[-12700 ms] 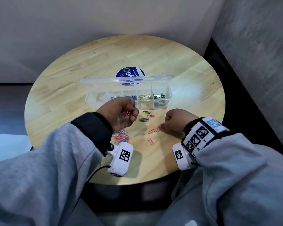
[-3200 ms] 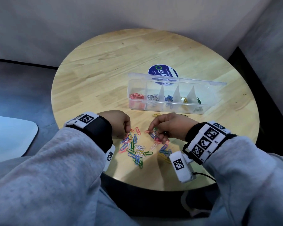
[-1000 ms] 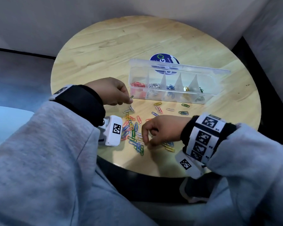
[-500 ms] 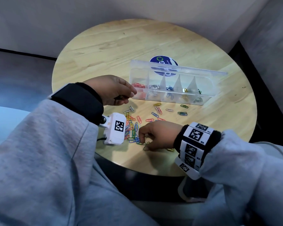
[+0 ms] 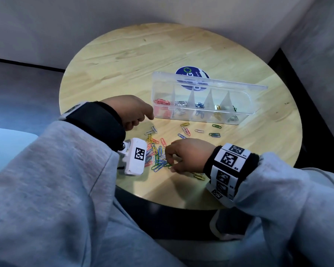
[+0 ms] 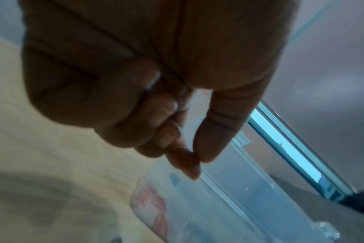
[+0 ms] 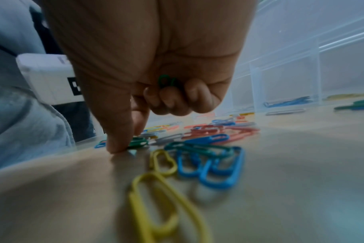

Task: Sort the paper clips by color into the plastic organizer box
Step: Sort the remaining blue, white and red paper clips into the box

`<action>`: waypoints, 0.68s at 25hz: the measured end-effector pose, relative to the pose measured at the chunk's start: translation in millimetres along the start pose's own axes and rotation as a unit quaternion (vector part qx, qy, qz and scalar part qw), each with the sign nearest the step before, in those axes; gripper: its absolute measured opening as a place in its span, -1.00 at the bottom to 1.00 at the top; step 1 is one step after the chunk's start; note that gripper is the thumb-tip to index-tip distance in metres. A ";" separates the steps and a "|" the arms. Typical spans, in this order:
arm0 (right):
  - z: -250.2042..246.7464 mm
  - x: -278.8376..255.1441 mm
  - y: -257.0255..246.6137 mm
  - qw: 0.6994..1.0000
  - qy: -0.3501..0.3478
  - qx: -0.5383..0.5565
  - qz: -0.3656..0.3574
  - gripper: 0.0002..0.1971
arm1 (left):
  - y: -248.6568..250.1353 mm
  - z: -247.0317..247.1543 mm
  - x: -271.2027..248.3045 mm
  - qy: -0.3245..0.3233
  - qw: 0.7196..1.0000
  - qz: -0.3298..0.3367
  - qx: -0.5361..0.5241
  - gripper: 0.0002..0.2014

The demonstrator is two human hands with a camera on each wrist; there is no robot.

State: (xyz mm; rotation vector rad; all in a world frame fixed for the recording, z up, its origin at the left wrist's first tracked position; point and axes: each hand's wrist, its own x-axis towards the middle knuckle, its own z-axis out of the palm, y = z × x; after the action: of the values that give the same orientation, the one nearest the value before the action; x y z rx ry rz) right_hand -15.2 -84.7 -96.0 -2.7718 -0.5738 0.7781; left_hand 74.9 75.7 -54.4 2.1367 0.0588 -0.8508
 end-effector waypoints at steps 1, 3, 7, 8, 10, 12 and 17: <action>0.5 0.6 0.1 1.000 -0.001 0.003 -0.002 -0.82 | -1.2 0.8 2.4 -0.004 0.998 -0.005 0.064 -0.91; -0.3 2.1 1.0 1.000 -0.009 0.010 0.002 -0.81 | -2.5 6.2 2.6 -0.017 0.982 0.007 0.187 -0.88; -3.4 3.1 5.7 0.999 -0.011 0.021 0.042 -0.90 | -6.4 26.0 -1.2 -0.077 0.952 0.063 0.290 -0.82; -3.6 2.5 6.3 0.998 -0.016 0.026 0.051 -0.91 | -7.7 29.8 -1.3 -0.090 0.945 0.072 0.305 -0.85; -3.2 1.1 6.1 0.997 -0.030 0.027 0.061 -0.91 | -10.3 35.1 -0.5 -0.103 0.934 0.077 0.333 -0.90; -3.4 0.0 6.4 0.997 -0.033 0.027 0.065 -0.90 | -11.7 38.4 -0.6 -0.115 0.926 0.074 0.352 -0.87; -8.4 -0.9 11.0 0.996 -0.024 0.019 0.080 -0.90 | -12.7 46.7 -1.1 -0.138 0.920 0.058 0.363 -0.77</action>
State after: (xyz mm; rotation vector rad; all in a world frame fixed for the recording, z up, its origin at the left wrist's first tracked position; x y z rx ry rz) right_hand -8.0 -95.8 -91.8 -2.7964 -0.3433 0.8813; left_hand 44.2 51.4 -82.8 2.6230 -0.6139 -1.2269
